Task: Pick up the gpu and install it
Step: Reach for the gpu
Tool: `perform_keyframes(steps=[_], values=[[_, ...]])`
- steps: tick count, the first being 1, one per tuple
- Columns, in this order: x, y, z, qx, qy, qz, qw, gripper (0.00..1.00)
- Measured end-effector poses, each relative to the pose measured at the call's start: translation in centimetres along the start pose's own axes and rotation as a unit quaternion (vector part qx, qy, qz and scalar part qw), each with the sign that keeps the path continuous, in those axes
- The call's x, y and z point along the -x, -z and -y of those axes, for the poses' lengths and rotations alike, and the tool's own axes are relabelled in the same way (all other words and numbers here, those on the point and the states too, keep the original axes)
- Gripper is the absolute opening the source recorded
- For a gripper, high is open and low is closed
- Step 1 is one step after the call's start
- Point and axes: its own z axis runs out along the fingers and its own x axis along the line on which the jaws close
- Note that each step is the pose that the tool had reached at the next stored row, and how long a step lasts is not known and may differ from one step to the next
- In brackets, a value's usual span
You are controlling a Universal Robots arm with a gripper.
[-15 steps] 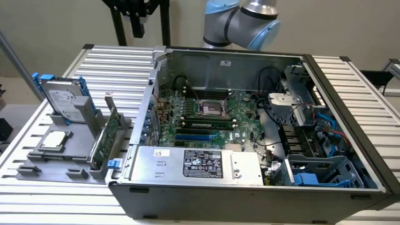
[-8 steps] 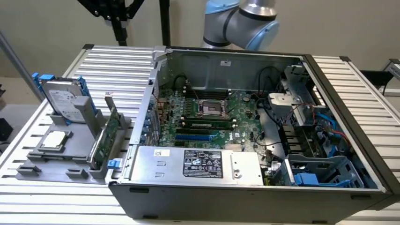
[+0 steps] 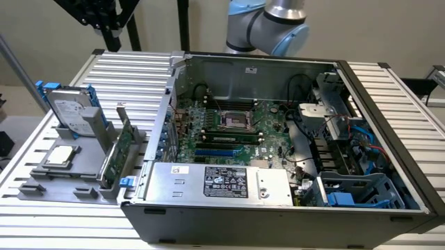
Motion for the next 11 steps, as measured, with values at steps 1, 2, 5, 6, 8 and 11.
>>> perform_keyframes(steps=[1, 2, 5, 6, 8, 11], values=[[-0.5, -0.15, 0.04, -0.0002, 0.000, 0.0000, 1.0000, 0.11], [-0.9, -0.31, 0.07, -0.0005, 0.000, 0.0000, 1.0000, 0.11], [-2.3, -0.78, 0.18, -0.0011, 0.000, 0.0001, 1.0000, 0.11], [-2.7, -0.94, 0.22, -0.0013, 0.000, 0.0001, 1.0000, 0.11], [-3.7, -1.26, 0.29, -0.0018, 0.000, 0.0001, 1.0000, 0.11], [-5.0, -1.78, 0.41, -0.0019, 0.000, 0.0002, 1.0000, 0.11]])
